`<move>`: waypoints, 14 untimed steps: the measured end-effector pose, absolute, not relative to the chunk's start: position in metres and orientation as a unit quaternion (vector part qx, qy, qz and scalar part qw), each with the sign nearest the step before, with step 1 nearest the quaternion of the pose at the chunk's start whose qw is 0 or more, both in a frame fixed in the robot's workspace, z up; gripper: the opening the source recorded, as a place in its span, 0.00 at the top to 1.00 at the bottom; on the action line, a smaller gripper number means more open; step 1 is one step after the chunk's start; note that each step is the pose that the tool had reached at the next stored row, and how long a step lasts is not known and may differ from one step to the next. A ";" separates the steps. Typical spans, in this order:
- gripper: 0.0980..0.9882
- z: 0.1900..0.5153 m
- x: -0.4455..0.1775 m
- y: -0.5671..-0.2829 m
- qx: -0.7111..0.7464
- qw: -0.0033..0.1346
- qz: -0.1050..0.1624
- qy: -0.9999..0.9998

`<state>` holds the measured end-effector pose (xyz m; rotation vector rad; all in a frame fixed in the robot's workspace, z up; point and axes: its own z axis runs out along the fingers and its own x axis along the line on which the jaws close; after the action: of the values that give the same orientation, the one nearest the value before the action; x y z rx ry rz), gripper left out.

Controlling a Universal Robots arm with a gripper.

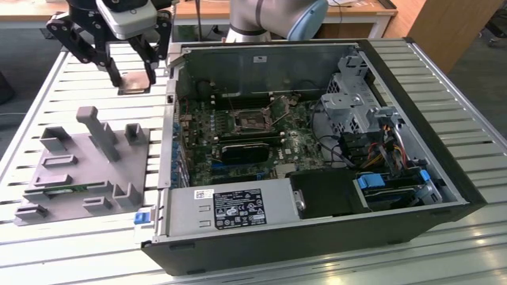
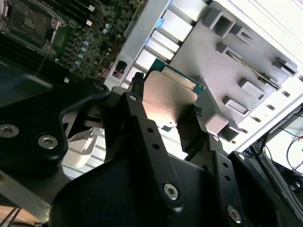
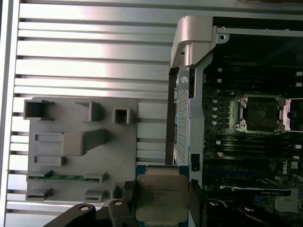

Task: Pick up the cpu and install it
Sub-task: 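Pick up the cpu and move it towards the insertion slot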

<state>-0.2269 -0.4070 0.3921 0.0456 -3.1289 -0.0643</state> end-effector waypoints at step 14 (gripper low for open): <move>0.51 0.392 -0.218 -0.407 0.015 0.006 -0.021 -1.000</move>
<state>-0.2179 -0.4070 0.3920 0.0457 -3.1289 -0.0643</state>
